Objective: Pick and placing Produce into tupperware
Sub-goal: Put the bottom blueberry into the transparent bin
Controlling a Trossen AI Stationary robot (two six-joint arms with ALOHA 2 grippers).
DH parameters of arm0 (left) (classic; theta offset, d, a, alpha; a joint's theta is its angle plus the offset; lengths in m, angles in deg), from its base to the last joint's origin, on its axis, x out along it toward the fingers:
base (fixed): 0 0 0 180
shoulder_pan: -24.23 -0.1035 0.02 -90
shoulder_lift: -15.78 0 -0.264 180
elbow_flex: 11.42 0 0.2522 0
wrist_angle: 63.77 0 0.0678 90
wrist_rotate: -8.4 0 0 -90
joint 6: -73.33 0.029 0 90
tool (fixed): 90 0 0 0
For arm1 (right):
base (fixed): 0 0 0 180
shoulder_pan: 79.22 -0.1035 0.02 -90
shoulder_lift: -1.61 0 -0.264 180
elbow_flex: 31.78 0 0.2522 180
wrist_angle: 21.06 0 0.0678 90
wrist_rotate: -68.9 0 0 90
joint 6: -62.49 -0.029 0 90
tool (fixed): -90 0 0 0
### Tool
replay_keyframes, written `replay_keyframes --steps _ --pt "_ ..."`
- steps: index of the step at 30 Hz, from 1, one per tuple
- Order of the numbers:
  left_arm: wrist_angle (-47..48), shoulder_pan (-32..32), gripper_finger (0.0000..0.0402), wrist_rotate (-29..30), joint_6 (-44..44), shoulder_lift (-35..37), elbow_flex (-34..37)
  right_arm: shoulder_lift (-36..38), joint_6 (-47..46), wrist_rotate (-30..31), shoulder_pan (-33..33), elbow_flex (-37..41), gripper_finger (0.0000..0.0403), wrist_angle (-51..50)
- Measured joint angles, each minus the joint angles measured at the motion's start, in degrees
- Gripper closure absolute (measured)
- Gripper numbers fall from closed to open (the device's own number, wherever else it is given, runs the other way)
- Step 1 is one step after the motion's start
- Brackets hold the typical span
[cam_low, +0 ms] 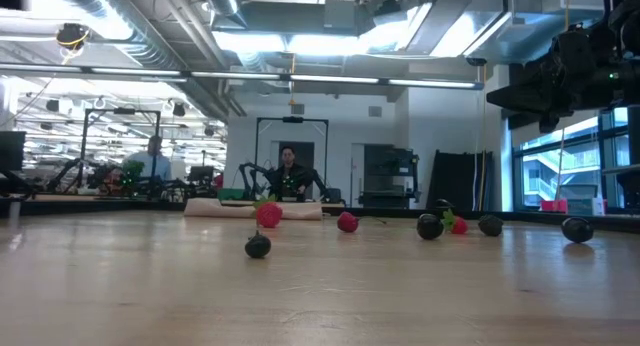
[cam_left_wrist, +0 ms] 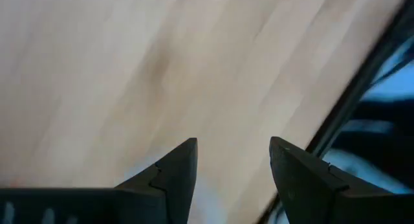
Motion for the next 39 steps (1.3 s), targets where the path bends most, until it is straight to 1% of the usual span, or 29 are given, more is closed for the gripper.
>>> replay_keyframes --steps 4,6,9,13,17,19,23,25,29,31,34,37,39 --pt "-10.3 -4.76 0.0214 8.69 10.0 0.0 -0.04 -0.01 -0.1 0.0 0.01 0.0 0.0389 0.02" --pt "-13.71 -7.73 0.0211 10.43 13.69 0.0 -0.04 -0.01 -0.11 0.0 0.02 0.01 0.0389 0.06" --pt "-17.24 -11.82 0.0204 10.83 21.46 -0.02 -0.04 0.01 -0.14 0.0 0.0 0.01 0.0389 0.1" --pt "-20.4 -15.77 0.0187 11.19 31.3 -0.71 -0.04 -0.01 -0.14 0.0 0.0 -0.01 0.0389 0.07" --pt "-24.56 -18.55 0.016 11.17 38.91 -3.61 -0.03 0.0 -0.14 -0.01 0.0 0.01 0.0389 0.01" --pt "-28.16 -19.39 0.0147 10.39 41.88 -5.92 -0.07 -0.01 -0.15 -0.02 0.02 0.01 0.0389 -0.04" --pt "-30.58 -20.15 0.013 9.92 42.03 -11.21 -0.08 0.0 -0.11 -0.04 -0.03 0.01 0.0389 -0.07" --pt "-30.26 -20.19 0.0127 9.89 42.23 -13.59 -0.04 0.01 -0.07 -0.05 -0.03 0.01 0.0389 -0.09" --pt "-31.24 -19.99 0.0129 7.0 44.9 -18.26 -0.04 0.0 0.08 -0.07 -0.03 0.01 0.0389 -0.09" --pt "-33.33 -19.65 0.0132 5.51 45.27 -20.41 -0.04 0.01 0.1 -0.09 -0.03 0.01 0.0389 -0.09" --pt "-38.53 -18.77 0.0136 4.89 45.89 -23.46 -0.04 0.0 0.13 -0.09 -0.03 0.01 0.0389 -0.1" --pt "-44.48 -16.77 0.0142 5.99 46.9 -25.71 -0.04 0.0 0.15 -0.09 -0.05 0.0 0.0389 -0.11" --pt "-45.74 -15.24 0.0146 7.46 46.13 -26.62 -0.04 0.0 0.09 -0.09 -0.05 0.01 0.0389 -0.11"
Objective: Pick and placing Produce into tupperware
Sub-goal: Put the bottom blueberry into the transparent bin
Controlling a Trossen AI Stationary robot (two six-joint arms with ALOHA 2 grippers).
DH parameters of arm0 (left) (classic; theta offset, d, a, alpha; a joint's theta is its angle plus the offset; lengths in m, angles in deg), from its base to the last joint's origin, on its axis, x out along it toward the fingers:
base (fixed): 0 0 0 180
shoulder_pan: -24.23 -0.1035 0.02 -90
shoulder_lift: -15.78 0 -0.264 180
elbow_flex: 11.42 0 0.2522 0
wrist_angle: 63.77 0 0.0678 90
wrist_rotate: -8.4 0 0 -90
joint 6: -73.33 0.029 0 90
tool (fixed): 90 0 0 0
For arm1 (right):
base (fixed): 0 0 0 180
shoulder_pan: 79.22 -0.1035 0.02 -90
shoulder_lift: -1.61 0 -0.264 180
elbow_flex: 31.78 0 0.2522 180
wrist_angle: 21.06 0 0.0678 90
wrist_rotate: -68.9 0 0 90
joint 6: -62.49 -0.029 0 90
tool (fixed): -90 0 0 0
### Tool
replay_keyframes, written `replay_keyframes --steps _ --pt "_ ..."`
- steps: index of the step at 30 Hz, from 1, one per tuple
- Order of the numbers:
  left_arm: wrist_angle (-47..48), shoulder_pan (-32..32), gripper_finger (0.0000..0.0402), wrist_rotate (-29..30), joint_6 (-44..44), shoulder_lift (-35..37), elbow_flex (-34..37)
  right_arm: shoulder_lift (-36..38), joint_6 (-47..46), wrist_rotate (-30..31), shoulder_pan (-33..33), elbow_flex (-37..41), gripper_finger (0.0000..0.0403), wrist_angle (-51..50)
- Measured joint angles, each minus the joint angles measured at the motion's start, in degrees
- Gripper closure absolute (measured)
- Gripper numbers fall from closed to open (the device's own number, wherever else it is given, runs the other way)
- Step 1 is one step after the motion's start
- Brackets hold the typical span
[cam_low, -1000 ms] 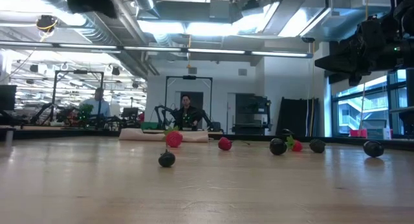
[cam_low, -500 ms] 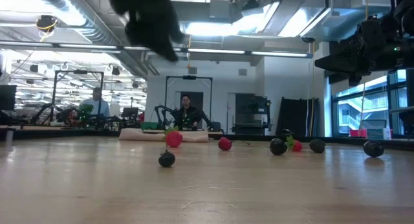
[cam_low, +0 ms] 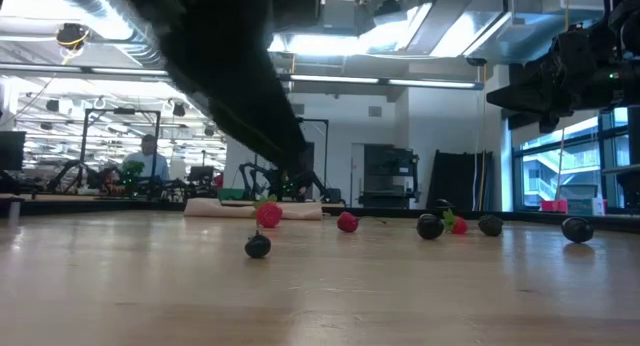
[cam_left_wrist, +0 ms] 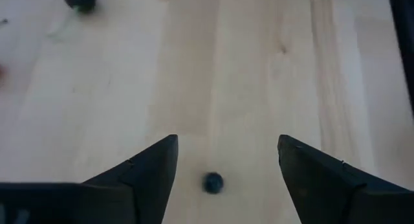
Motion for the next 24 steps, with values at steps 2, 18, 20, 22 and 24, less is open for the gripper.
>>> replay_keyframes --steps 2,18,20,22,24 --pt "-1.35 1.34 0.015 2.55 -2.79 -0.13 0.84 -0.02 -0.05 -0.02 0.02 -0.02 0.0389 0.0" --pt "-26.99 8.79 0.0158 25.4 -18.06 0.42 15.05 -0.01 -0.77 -0.5 0.0 0.0 0.0389 -0.1" --pt "-29.76 9.68 0.0162 28.04 -18.1 0.42 16.62 0.0 -1.42 -0.5 0.01 -0.02 0.0389 -0.11" --pt "-31.09 10.42 0.0166 29.43 -18.11 0.42 17.66 0.0 -1.53 -0.52 0.0 0.0 0.0389 -0.11" --pt "-31.49 11.0 0.017 29.96 -18.1 0.4 18.04 0.0 -1.54 -0.52 0.01 -0.01 0.0389 -0.1"
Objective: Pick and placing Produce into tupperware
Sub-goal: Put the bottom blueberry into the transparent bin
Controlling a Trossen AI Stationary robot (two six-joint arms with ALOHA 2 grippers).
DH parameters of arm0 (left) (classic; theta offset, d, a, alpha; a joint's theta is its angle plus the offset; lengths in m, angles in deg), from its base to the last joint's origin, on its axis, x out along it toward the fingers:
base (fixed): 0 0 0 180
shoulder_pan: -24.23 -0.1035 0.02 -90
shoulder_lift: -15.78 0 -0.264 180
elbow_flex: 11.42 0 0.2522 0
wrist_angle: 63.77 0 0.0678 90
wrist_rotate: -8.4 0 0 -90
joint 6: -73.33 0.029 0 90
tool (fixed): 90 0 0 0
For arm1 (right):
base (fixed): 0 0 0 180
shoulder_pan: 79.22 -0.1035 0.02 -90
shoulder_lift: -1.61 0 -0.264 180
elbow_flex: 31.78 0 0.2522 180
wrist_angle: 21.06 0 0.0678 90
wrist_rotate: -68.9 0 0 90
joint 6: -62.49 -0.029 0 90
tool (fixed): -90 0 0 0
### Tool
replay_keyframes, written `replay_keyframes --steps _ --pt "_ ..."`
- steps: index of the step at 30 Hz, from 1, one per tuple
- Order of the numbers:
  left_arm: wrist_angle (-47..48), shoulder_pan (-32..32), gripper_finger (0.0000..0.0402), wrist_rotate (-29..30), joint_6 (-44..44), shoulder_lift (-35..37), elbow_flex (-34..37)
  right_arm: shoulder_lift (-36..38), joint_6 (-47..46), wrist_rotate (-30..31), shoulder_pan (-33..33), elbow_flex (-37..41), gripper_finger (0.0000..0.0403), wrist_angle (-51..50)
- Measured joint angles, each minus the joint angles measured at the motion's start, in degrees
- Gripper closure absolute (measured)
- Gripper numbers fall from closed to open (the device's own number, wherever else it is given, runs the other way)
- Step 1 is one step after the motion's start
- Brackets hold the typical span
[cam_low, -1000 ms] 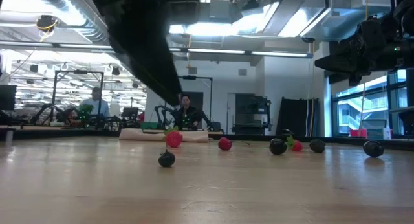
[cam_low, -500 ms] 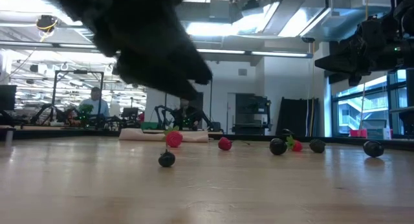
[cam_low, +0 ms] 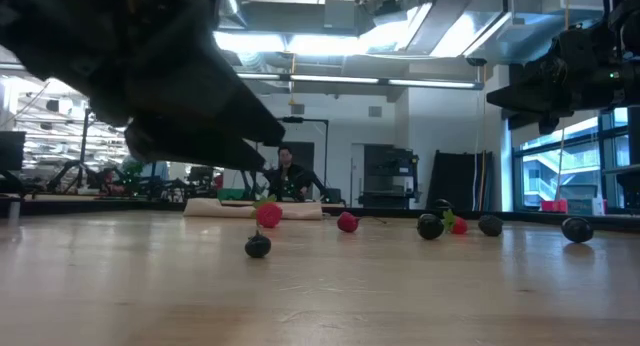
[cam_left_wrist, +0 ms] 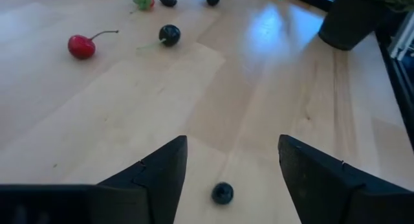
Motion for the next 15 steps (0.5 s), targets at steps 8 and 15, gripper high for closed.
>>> replay_keyframes --steps 8,15 --pt "-3.28 0.12 0.0181 1.3 0.02 -4.82 0.07 -0.02 -0.17 -0.02 0.01 -0.01 0.0389 -0.01" --pt "-12.79 0.18 0.0194 1.28 0.39 -10.61 0.1 -0.01 -0.22 -0.02 0.01 -0.01 0.0389 -0.01"
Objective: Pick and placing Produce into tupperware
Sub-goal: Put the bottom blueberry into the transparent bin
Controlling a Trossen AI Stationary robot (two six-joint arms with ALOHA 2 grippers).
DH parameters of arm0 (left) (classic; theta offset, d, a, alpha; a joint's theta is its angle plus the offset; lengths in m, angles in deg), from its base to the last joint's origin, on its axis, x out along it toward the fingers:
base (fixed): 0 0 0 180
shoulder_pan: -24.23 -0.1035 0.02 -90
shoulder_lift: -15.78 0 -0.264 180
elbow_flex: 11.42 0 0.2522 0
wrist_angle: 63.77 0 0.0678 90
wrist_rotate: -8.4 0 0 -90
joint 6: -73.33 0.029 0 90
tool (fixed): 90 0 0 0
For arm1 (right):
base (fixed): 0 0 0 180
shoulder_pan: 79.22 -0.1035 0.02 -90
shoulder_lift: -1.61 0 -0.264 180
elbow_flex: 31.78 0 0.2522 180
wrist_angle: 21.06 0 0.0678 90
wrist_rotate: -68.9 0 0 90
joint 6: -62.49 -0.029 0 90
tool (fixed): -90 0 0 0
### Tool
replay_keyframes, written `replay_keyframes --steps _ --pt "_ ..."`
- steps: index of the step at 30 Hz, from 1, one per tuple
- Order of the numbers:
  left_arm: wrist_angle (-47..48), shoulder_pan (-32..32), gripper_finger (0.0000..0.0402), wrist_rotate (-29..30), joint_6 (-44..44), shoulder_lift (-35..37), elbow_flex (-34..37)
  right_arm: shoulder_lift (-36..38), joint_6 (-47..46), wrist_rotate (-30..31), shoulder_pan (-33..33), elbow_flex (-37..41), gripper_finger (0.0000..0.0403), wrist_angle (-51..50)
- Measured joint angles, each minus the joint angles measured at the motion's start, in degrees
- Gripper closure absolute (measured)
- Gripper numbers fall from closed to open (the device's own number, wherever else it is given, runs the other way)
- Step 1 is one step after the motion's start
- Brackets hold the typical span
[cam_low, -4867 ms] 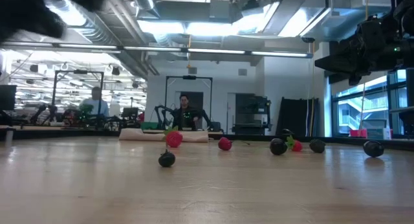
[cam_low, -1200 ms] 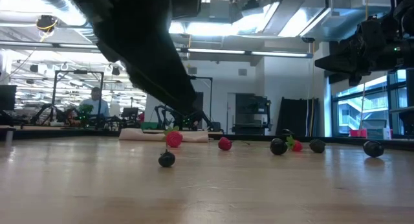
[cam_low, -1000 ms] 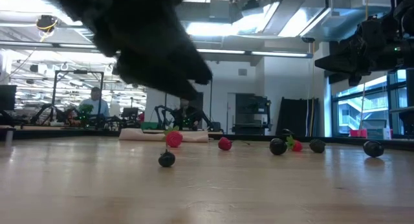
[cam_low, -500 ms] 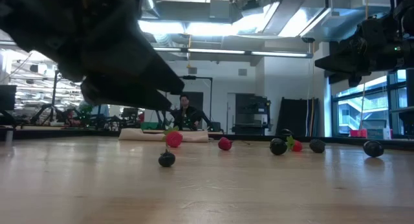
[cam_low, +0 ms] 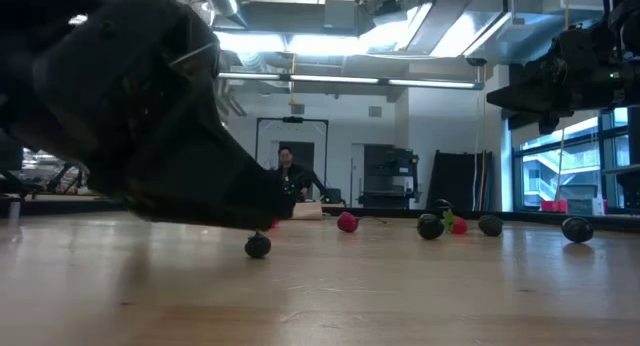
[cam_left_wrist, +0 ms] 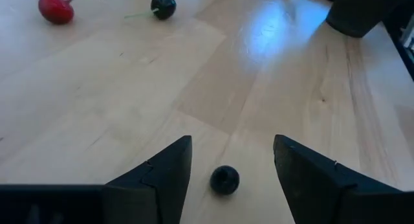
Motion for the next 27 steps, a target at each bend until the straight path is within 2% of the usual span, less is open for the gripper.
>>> replay_keyframes --steps 9,21,27 --pt "3.43 -0.27 0.0204 -2.09 -0.41 -0.56 -0.09 0.01 0.04 0.0 -0.02 0.01 0.0389 0.0" --pt "1.81 -0.52 0.0205 -2.25 -0.75 -4.0 -0.28 0.0 0.13 0.0 -0.02 0.02 0.0389 0.0" --pt "2.42 0.25 0.0217 -0.71 7.96 -4.48 -0.31 0.01 0.17 0.0 -0.02 0.01 0.0389 0.0"
